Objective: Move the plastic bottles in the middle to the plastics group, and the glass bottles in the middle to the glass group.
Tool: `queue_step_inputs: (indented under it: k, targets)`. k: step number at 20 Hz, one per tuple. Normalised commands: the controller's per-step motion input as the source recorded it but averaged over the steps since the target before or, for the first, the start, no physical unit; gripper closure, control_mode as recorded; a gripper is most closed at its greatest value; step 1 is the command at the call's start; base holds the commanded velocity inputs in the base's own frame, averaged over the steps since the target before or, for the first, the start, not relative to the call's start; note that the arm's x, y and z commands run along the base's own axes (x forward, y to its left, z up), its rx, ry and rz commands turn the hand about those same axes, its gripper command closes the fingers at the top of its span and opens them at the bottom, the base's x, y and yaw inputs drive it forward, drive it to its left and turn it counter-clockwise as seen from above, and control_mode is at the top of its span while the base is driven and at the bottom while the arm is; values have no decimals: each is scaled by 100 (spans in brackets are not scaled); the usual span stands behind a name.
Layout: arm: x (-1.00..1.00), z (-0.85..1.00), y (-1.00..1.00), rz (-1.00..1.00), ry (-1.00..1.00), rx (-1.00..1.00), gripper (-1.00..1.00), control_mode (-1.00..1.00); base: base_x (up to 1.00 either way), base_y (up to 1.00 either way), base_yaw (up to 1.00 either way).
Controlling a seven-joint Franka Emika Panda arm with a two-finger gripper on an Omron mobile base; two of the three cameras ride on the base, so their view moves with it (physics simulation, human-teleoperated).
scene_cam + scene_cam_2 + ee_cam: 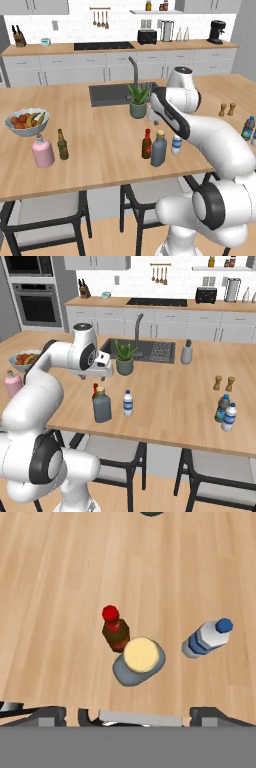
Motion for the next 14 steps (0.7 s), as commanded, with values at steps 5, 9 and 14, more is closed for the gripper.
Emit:
queue_step_inputs:
  k: [5, 9, 14]
  targets:
    - [10, -16, 0, 0, 1, 0, -100, -100, 0, 0, 0]
    - [4, -23, 0, 0, 1, 0, -100, -100, 0, 0, 0]
    - [8, -21, 0, 0, 1, 0, -100, -100, 0, 0, 0]
